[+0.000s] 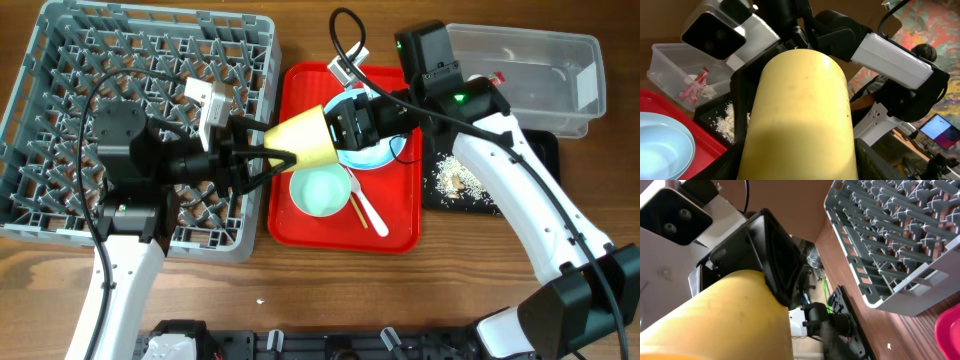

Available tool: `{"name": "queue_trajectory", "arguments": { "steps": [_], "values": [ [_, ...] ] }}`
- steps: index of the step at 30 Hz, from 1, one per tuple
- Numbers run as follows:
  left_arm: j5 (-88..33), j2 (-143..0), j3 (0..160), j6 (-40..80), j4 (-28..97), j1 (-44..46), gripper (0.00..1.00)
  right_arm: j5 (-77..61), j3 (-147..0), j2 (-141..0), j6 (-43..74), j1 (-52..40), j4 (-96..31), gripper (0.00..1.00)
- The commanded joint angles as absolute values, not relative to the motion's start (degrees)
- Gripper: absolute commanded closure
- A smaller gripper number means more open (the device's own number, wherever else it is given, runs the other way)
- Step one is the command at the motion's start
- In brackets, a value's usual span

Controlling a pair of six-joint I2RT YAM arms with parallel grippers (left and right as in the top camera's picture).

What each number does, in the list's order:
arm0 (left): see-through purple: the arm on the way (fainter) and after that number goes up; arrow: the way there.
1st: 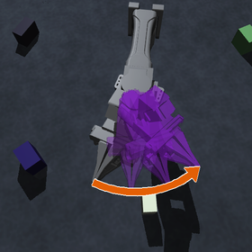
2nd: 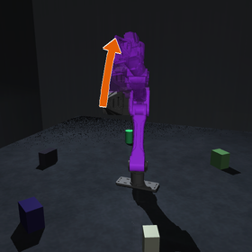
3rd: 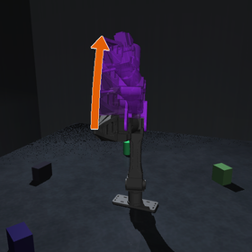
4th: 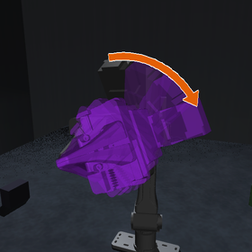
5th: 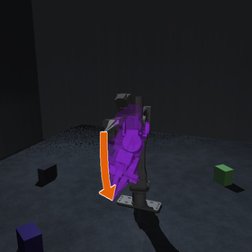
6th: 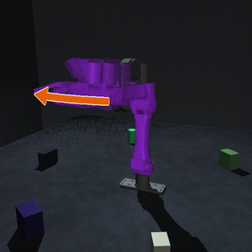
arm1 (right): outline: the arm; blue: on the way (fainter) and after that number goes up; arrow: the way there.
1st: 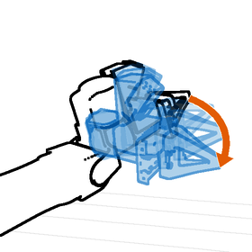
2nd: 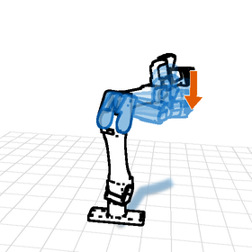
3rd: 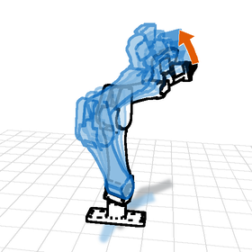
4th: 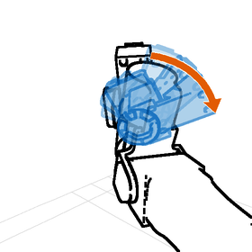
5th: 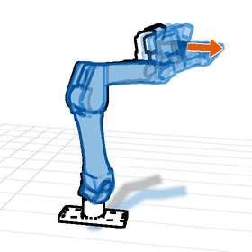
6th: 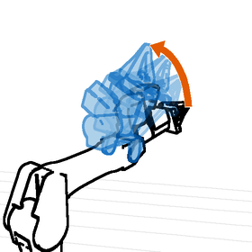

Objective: Sort waste into correct bins and load items into the dishwasher rack
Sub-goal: 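Hand the yellow cup from the right gripper to the left gripper, then place the yellow cup into the dish rack with the left gripper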

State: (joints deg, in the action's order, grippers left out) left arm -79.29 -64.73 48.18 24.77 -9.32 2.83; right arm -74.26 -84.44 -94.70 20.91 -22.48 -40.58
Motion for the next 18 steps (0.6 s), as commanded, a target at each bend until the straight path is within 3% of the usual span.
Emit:
{"name": "queue_trajectory", "arguments": {
  "steps": [1,7,10,13,17,18],
  "values": [
    [-80.9,-64.6,48.9,24.8,-9.7,3.2,0.50,-72.9,-84.9,-94.9,20.9,-22.4,-40.3,0.56],
    [-78.5,-64.6,48.9,21.2,-7.7,0.8,0.48,-70.7,-84.9,-94.9,20.9,-18.7,-42.6,0.51],
    [-69.4,-64.6,48.9,16.0,0.5,-1.4,0.48,-54.3,-84.9,-94.9,20.1,-16.2,-49.4,0.50],
    [-55.9,-64.6,48.9,11.9,10.4,-1.9,0.62,-42.0,-84.9,-94.9,17.7,-15.8,-54.0,0.50],
    [-33.5,-64.1,48.9,10.7,21.2,-1.9,0.93,-33.6,-84.9,-94.0,14.8,-15.8,-58.7,0.50],
    [-29.8,-63.6,49.3,10.7,23.6,-1.9,0.96,-29.5,-85.2,-93.3,14.1,-15.7,-60.9,0.50]
  ]
}}
